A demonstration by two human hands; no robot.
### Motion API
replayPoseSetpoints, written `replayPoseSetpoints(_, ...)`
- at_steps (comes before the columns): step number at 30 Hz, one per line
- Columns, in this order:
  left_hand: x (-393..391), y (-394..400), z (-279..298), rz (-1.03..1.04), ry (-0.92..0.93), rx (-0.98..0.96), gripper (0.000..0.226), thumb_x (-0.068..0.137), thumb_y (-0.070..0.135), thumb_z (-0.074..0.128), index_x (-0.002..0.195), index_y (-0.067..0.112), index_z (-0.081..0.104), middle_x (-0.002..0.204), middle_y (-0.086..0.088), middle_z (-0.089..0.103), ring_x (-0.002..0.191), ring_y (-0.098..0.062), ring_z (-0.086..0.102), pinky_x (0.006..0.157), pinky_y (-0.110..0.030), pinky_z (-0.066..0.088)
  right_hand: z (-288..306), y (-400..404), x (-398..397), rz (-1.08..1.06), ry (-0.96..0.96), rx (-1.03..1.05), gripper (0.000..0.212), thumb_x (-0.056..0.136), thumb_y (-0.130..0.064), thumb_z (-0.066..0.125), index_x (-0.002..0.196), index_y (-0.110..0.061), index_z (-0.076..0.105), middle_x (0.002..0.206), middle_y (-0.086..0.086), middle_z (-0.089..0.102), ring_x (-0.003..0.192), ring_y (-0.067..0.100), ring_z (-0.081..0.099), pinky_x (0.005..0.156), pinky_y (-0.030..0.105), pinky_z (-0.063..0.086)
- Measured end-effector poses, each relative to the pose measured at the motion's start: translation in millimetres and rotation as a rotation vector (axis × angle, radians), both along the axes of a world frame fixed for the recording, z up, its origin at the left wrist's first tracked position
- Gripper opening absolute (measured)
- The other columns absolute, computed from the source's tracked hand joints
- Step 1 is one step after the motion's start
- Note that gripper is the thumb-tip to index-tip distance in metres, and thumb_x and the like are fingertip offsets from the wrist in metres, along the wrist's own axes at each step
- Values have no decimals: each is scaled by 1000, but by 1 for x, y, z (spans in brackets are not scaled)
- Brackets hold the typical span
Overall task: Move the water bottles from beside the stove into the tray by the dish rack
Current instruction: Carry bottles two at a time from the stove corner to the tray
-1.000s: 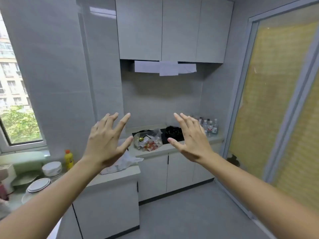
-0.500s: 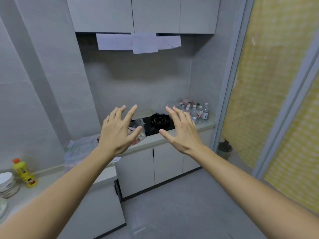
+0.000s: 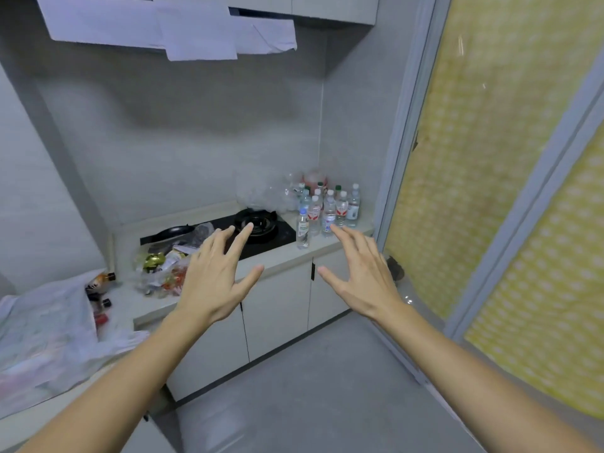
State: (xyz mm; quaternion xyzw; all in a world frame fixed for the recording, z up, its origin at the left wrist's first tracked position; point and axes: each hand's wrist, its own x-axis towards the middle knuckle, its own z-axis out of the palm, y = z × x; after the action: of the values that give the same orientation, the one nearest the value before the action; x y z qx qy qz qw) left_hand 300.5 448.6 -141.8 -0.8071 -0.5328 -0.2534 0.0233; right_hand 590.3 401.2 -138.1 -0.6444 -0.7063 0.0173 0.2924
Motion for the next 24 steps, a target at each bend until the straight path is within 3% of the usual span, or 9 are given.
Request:
replayPoseSetpoints(10,85,209,-34,-88,-59,-108,84,94,71,29,168,31,27,163,-10,40,154,-29,32,118,-51,35,-21,184,59,-42,-45,-84,84,94,-65,54,166,-33,24,161,-4,37,149,22,34,118,51,40)
replayPoseSetpoints(14,102,269,-45,-104,-70,-138,81,97,69,31,167,28,30,159,-10,44,152,-29,36,115,-53,40,-34,237,77,-51,-19,-108,81,98,-53,64,166,-28,27,162,-2,38,148,23,36,118,49,39)
replayPoseSetpoints(24,161,404,-96,-55,-10,-214,82,96,72,32,167,30,28,157,-8,47,145,-30,44,107,-50,46,-80,394,149,12,15,-165,80,98,-45,70,165,-24,31,163,0,39,148,25,36,120,44,38)
